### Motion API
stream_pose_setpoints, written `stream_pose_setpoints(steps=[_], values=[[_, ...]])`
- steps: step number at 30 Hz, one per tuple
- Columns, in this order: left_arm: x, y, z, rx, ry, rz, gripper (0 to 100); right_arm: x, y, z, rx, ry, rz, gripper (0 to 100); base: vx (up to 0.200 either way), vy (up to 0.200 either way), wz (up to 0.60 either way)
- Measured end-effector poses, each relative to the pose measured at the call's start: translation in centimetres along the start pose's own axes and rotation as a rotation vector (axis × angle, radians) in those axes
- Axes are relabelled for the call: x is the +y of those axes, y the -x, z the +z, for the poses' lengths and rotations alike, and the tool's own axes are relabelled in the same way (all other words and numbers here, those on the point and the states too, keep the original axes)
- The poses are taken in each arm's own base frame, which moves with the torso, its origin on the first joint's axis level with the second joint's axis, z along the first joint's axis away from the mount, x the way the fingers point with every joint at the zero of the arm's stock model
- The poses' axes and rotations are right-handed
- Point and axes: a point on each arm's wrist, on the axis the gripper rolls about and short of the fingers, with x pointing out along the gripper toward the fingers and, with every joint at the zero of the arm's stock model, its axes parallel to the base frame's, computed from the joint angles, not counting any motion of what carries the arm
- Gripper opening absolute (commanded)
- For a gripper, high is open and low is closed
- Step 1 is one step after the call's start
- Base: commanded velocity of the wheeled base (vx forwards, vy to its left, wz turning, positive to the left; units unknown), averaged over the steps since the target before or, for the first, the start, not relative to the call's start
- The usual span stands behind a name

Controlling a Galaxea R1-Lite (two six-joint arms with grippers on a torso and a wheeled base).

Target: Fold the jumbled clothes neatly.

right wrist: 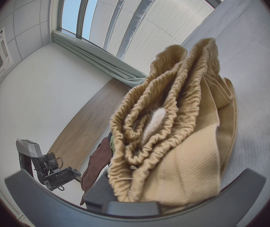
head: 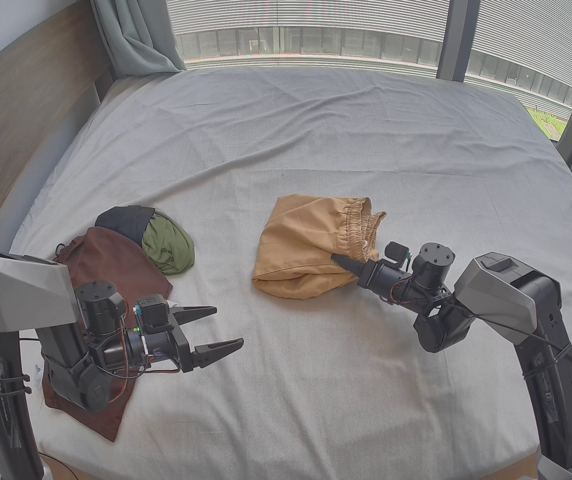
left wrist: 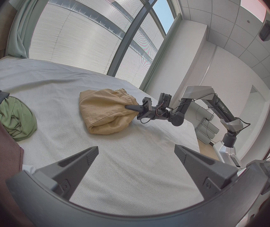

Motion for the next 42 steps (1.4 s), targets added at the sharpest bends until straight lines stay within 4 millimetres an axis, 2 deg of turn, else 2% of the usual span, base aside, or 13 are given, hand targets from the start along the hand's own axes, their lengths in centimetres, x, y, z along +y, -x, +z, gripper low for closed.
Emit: stream_pose_setpoints(steps=[9,10,20,29,35,42], values=[[0.0,-0.1,-0.1,0.002,0.001,-0.002,100,-0.6,0.2,-1.6,0.025,-0.02,-0.018,0,0.0,0.0,0.0],[0.0,-0.1,-0.1,0.001,0.0,-0.002,100,-0.6,0.2,-1.7,0.026,-0.02,-0.019,100,0.0,0.0,0.0],[0.1,-0.2,-0.1,0.0,-0.001,-0.002,100,-0.6,0.6,-2.0,0.038,-0.015,-0.034,100,0.0,0.0,0.0],[0.2,-0.2,-0.1,-0.001,-0.001,0.001,100,0.9,3.8,-3.3,0.131,-0.033,-0.108,100,0.0,0.0,0.0],[0.3,-0.2,-0.2,0.0,0.0,0.002,100,2.8,5.7,-4.2,0.197,-0.002,-0.131,100,0.0,0.0,0.0],[0.4,-0.3,-0.2,0.0,0.0,0.003,100,7.2,5.9,-3.7,0.209,0.027,-0.055,100,0.0,0.0,0.0]])
